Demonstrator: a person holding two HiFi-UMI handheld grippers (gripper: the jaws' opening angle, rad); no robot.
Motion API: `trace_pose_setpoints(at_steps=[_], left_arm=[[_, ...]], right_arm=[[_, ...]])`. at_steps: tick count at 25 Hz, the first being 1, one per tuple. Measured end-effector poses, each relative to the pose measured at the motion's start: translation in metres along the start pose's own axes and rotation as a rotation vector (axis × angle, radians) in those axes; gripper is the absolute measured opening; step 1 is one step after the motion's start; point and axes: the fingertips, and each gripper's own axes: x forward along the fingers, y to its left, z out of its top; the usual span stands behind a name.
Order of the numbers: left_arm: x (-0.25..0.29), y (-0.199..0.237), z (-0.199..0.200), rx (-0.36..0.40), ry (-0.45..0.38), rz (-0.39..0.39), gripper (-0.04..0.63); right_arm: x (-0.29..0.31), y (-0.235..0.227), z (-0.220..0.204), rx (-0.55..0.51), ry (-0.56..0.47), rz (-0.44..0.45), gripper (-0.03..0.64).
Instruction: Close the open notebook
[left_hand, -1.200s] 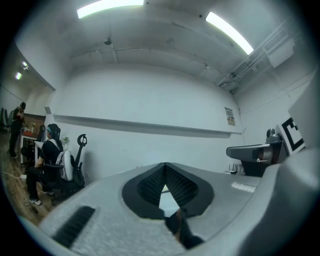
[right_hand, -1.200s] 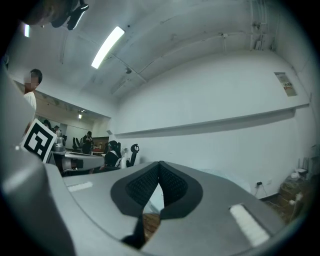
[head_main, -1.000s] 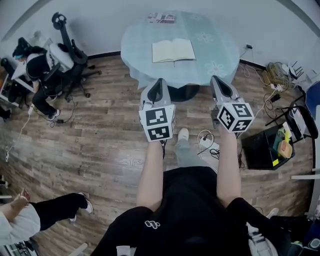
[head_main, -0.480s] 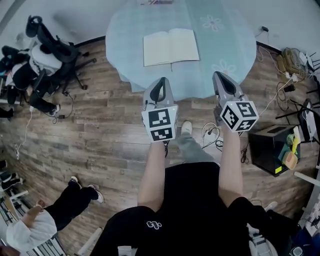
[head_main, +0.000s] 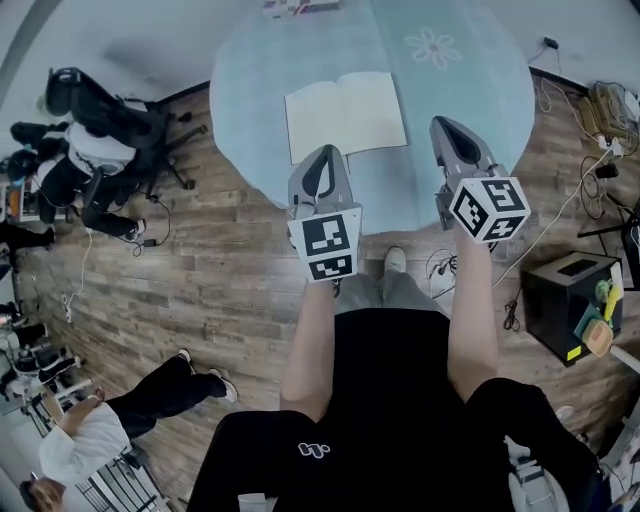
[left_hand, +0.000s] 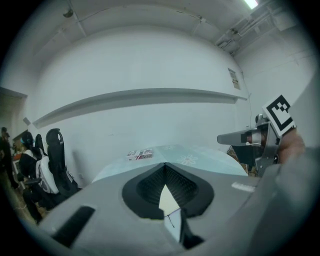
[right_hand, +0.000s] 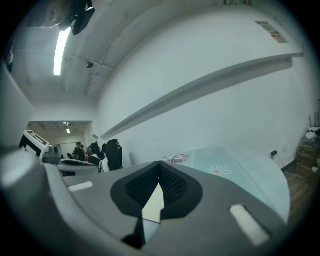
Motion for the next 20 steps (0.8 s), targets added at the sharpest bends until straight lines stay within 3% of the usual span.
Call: trace_pose_setpoints(at_steps=[6, 11, 20], left_arm=[[0.020, 0.006, -0.017, 0.069, 0.074, -0.019, 0.003], [0.045, 0.007, -0.028, 0.122, 0.076, -0.004, 0.003], [0.089, -0.019, -0.104, 0.410, 0.293, -0.132, 0.026]], right_arm=[[0.039, 0.011, -0.003, 0.043, -0.009, 0.053, 0.010], [0.056, 0.002, 0.004, 0.033, -0.019, 0.038, 0.011], [0.059, -0.028, -0.028, 0.075, 0.043, -0.038, 0.011]])
